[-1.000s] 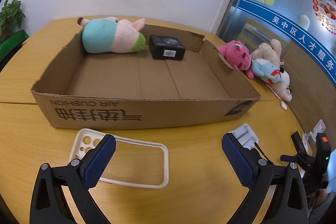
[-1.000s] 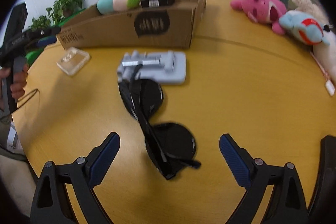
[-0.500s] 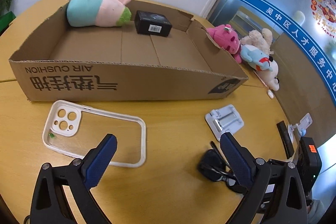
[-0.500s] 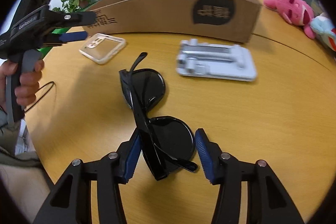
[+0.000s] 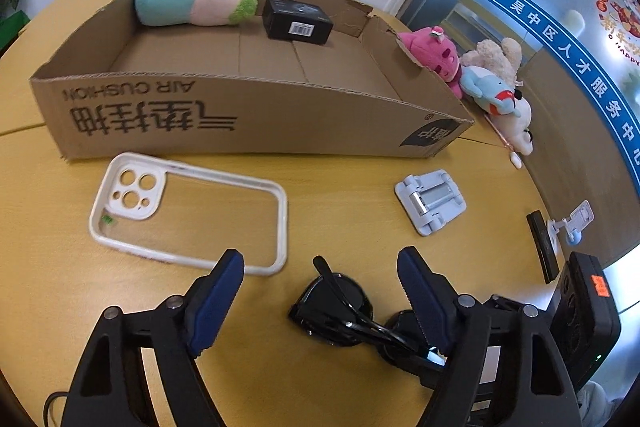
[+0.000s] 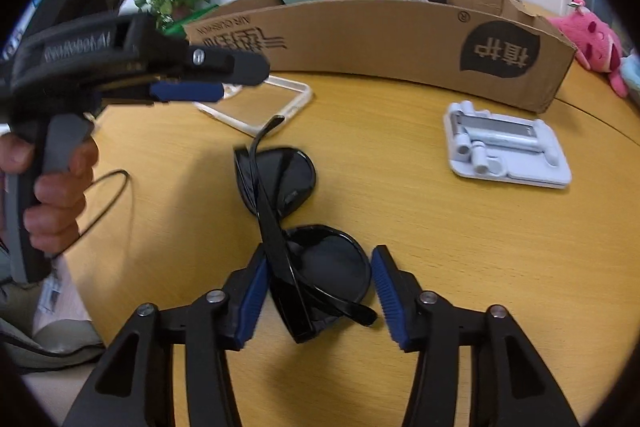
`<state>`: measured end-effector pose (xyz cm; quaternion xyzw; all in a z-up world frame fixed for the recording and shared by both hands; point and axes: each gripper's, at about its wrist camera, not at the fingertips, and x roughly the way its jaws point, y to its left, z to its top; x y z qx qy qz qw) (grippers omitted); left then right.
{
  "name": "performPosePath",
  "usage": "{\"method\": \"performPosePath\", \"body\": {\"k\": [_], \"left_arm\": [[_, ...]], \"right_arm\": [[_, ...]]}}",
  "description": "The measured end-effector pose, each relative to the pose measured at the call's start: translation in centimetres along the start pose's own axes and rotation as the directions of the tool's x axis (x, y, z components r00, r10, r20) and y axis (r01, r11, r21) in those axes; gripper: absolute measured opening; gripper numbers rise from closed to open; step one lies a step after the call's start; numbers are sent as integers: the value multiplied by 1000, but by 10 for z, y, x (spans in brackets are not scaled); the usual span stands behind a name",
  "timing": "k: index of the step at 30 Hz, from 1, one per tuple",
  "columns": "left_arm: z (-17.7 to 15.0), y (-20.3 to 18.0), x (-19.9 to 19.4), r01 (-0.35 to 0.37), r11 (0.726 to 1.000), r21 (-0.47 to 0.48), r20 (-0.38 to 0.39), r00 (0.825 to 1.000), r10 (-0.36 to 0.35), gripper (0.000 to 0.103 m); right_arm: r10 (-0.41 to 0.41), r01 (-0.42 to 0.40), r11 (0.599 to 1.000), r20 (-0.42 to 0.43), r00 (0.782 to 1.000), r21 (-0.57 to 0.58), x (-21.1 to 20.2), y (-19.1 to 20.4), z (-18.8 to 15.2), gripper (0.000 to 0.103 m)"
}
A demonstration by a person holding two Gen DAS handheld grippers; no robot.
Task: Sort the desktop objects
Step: 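Close the right tool on the black sunglasses and lift them, then close the left tool on the sunglasses while the right tool keeps holding them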
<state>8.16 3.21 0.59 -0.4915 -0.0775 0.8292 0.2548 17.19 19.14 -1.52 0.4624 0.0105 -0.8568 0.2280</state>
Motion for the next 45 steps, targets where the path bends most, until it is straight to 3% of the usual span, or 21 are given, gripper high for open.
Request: {"method": "performPosePath", "body": {"k": [3, 8, 14, 17, 21, 22, 23, 25, 26, 33, 34, 35, 45], "left_arm": [[-7, 6, -10, -15, 999, -41, -11, 1000, 14, 78], [-19, 10, -16, 6, 998, -66, -43, 999, -9, 78], [-31, 18, 3, 26, 991, -129, -140, 989, -45, 78], [-35, 19, 18, 74, 981, -177, -172, 979, -105, 77], [-33, 12, 26, 118, 977, -176, -151, 978, -146, 78], [-32, 10, 28, 124, 977, -173, -145, 978, -150, 72], [-31, 8, 30, 125, 978, -166, -145, 978, -150, 58], [-31, 6, 34, 136, 979, -153, -155, 975, -160, 48], [-31, 6, 36, 148, 976, -161, -155, 973, -173, 46], [-31, 8, 38, 168, 971, -169, -129, 973, -191, 39], [-30, 9, 38, 174, 970, -172, -125, 972, -196, 34], [-30, 9, 37, 204, 963, -176, -115, 967, -226, 22], [-25, 6, 37, 218, 962, -162, -111, 965, -237, 21]], "right_arm": [[-21, 23, 998, 40, 999, -66, -9, 7, -2, 74], [-51, 69, 979, 94, 994, -193, -19, 16, -5, 76], [28, -41, 984, -81, 996, -175, 10, 5, -1, 76], [16, -31, 979, -77, 997, -203, 12, 6, -1, 76], [-54, 29, 962, -85, 995, -273, 19, 15, -4, 76], [-66, 41, 960, -82, 994, -276, 18, 16, -5, 76], [-70, 47, 964, -78, 994, -261, 18, 17, -6, 75], [-77, 59, 966, -63, 995, -251, 16, 19, -6, 64], [-76, 60, 966, -54, 996, -250, 15, 20, -6, 55], [-91, 80, 966, -36, 995, -244, 16, 20, -7, 54], [-87, 77, 968, -34, 996, -239, 16, 19, -6, 54], [-84, 75, 969, -30, 996, -233, 15, 18, -5, 54], [-59, 53, 979, -27, 998, -197, 19, 8, 5, 54]]}}
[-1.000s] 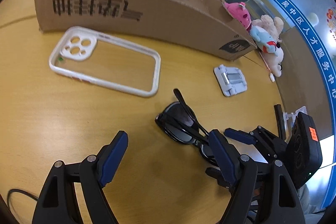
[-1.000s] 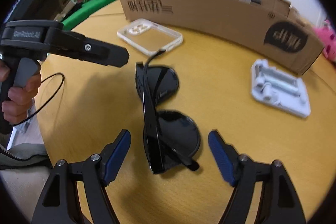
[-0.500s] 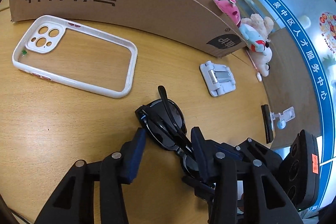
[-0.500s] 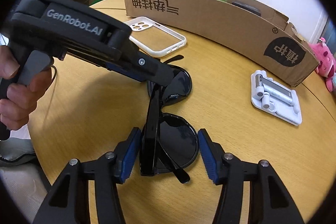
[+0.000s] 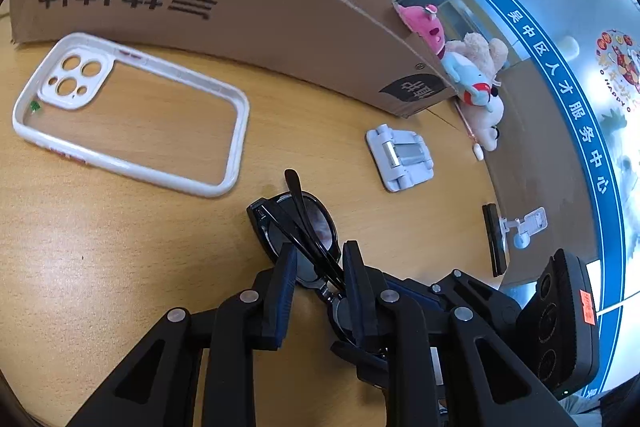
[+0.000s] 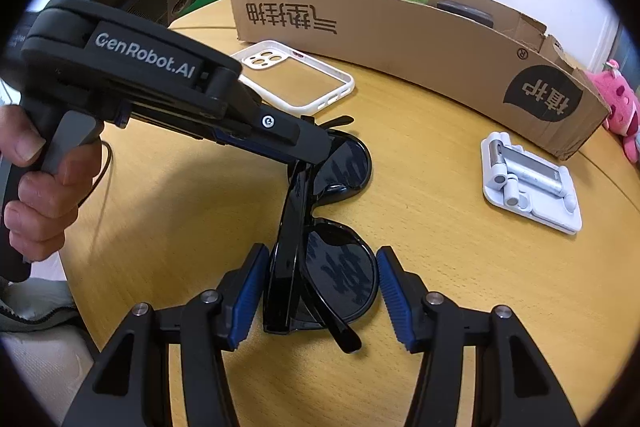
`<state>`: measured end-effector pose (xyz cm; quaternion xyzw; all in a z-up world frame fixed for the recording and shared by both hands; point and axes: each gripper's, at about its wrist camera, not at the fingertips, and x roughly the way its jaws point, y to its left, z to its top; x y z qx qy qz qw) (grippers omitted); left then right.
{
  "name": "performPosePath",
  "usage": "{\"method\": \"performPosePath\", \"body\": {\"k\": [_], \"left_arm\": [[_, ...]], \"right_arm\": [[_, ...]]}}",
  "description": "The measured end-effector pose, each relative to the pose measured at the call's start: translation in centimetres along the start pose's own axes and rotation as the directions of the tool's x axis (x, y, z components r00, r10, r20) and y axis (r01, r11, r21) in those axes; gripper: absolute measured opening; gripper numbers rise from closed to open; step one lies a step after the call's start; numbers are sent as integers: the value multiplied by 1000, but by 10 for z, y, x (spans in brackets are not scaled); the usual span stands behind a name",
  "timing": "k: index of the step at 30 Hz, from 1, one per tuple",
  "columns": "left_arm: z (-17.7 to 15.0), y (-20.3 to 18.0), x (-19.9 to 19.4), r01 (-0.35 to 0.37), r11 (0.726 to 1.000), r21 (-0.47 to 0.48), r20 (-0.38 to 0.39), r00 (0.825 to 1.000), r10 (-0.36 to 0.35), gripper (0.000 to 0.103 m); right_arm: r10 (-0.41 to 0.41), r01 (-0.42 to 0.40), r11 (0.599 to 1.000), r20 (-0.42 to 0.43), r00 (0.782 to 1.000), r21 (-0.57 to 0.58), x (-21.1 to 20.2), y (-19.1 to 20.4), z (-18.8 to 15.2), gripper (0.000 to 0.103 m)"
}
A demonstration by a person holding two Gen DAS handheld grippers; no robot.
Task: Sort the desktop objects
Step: 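Close the left tool on the sunglasses while the right tool keeps holding them, then carry the sunglasses over the cardboard box with both tools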
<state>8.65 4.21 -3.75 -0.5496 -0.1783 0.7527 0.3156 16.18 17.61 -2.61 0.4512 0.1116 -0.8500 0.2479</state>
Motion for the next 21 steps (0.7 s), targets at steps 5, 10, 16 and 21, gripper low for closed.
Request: {"method": "performPosePath", "body": {"k": [5, 10, 16, 21], "left_arm": [[11, -13, -13, -1, 999, 48, 34, 999, -1, 20], [38, -40, -39, -8, 989, 149, 92, 996, -6, 20], [95, -76, -76, -25, 960, 278, 178, 984, -25, 19], [149, -90, -100, -58, 934, 351, 231, 973, -26, 17]], "right_arm": [[-11, 10, 1000, 44, 999, 18, -14, 10, 5, 54], [-43, 40, 999, 133, 990, 25, -36, 6, 24, 54], [-100, 97, 995, 253, 962, 26, -61, -12, 77, 54], [-118, 109, 993, 318, 941, 44, -66, -30, 132, 54]]}}
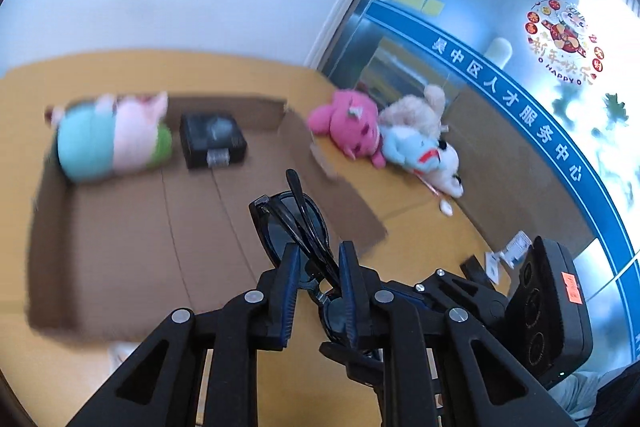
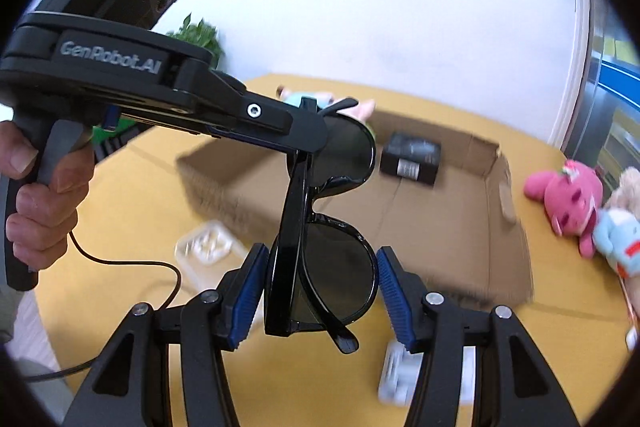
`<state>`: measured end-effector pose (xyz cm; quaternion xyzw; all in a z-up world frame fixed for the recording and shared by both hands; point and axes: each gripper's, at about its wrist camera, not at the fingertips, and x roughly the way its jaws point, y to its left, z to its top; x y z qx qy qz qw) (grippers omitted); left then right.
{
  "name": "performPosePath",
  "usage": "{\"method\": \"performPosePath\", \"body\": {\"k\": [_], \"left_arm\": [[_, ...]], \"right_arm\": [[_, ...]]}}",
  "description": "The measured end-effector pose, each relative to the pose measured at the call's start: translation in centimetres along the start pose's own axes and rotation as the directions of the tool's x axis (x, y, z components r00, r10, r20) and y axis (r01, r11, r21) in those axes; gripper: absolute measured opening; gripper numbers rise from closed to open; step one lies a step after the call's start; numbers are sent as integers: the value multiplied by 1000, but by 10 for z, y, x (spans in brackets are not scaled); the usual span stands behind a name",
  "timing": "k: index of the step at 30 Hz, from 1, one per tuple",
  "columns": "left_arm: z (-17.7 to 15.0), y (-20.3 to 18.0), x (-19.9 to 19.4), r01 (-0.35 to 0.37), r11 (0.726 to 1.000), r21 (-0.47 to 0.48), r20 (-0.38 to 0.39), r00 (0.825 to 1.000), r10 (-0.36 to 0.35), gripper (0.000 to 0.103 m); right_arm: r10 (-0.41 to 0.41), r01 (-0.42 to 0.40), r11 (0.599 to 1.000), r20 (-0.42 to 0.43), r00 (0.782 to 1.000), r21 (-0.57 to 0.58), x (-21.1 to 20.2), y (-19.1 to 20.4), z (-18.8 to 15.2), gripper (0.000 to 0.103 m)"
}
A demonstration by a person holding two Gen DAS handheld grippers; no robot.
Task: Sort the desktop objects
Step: 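Carry the sunglasses over the cardboard box with both tools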
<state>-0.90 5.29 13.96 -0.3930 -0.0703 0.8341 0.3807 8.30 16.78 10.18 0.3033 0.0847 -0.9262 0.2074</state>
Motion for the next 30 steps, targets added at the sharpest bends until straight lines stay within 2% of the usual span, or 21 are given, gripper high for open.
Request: {"method": "performPosePath", "body": {"k": [6, 10, 13, 16, 20, 24, 28, 30], "left_arm": [[51, 47, -8, -37, 999, -7, 13, 999, 38, 16], [72, 77, 2, -43, 999, -33, -7, 999, 43, 16], [84, 91, 21, -32, 998, -44, -38, 999, 31, 15], [94, 98, 46, 11, 998, -60, -65, 998, -15, 14], [99, 115, 71, 11, 996, -85, -102, 995, -19, 14], [98, 147, 80, -37, 993, -115, -153, 988, 19, 14], [92, 184, 84, -109, 982, -156, -215, 974, 74, 14], [90, 200, 86, -145, 977, -159, -251, 963, 101, 14]], "right_arm": [[55, -56, 997, 18, 998, 48, 44, -6, 57, 54], [93, -93, 993, 5, 996, 67, 68, -9, 77, 54], [115, -112, 991, -33, 993, 77, 91, -25, 86, 54], [119, -110, 989, -88, 989, 96, 107, -45, 88, 54], [116, -95, 988, -174, 978, 121, 135, -58, 91, 54], [161, -122, 979, -261, 952, 161, 172, -51, 95, 54], [226, -167, 967, -349, 909, 193, 215, -33, 100, 54], [270, -194, 955, -389, 881, 224, 237, -24, 101, 54]]}}
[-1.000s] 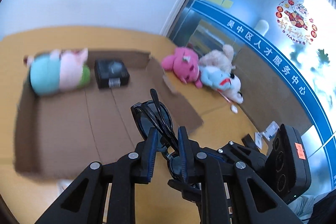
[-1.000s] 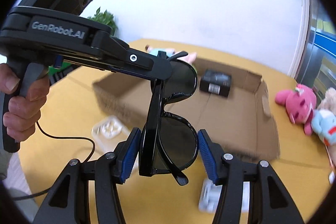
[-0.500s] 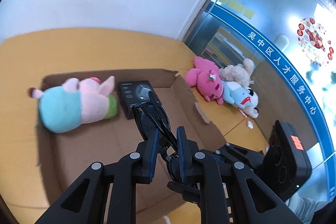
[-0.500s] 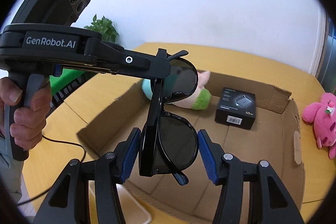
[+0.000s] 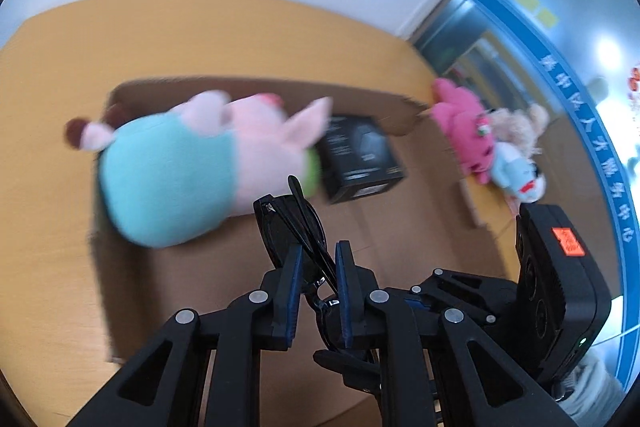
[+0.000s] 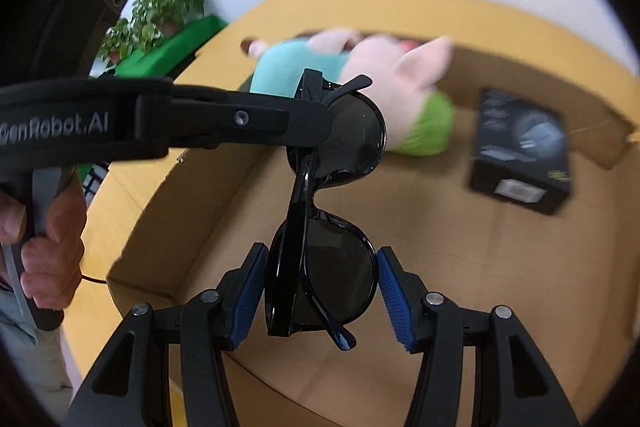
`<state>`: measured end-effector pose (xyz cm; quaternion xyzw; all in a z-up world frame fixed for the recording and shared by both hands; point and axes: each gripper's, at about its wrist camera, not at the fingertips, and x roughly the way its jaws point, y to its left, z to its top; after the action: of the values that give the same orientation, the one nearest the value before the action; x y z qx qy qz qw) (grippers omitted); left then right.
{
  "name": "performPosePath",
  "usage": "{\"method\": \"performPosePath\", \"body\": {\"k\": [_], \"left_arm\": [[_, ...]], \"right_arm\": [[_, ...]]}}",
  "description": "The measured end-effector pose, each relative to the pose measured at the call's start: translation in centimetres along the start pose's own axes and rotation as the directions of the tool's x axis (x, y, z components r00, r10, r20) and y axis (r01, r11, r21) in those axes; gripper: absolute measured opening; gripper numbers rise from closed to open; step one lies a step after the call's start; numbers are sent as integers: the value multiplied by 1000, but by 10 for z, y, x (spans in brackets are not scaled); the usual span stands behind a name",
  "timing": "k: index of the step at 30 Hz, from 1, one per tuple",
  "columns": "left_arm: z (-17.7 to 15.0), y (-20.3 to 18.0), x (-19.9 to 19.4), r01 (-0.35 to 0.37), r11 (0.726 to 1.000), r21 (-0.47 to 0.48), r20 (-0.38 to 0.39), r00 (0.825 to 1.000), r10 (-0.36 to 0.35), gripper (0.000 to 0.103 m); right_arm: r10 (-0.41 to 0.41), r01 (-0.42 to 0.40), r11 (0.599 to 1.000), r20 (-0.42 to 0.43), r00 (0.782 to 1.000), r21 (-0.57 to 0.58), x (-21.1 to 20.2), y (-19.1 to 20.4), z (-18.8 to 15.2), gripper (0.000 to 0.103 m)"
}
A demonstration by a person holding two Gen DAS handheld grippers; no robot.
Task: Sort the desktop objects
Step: 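Carry the sunglasses over the cardboard box with both tools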
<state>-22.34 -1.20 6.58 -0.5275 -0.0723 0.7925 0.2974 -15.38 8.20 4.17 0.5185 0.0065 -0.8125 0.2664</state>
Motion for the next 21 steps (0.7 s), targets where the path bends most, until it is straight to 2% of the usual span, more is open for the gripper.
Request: {"method": "performPosePath", "body": {"k": [3, 6, 9, 13, 21], "left_arm": [[2, 17, 3, -46, 999, -13, -49, 998, 46, 14], [4, 23, 8, -87, 996, 12, -98, 991, 88, 14], [3, 26, 15, -110, 993, 41, -148, 982, 115, 13], [1, 32, 27, -128, 990, 51, -198, 971, 136, 13], [3, 39, 33, -127, 991, 35, -224, 966, 132, 14]], "right_arm": [[66, -64, 997, -61, 996, 37, 26, 6, 9, 54], [121, -112, 990, -102, 987, 89, 46, 11, 12, 54], [219, -193, 962, -127, 967, 193, 63, 8, 9, 54], [235, -193, 951, -161, 958, 241, 77, 11, 2, 54], [233, -174, 942, -185, 955, 287, 81, 8, 8, 55]]}}
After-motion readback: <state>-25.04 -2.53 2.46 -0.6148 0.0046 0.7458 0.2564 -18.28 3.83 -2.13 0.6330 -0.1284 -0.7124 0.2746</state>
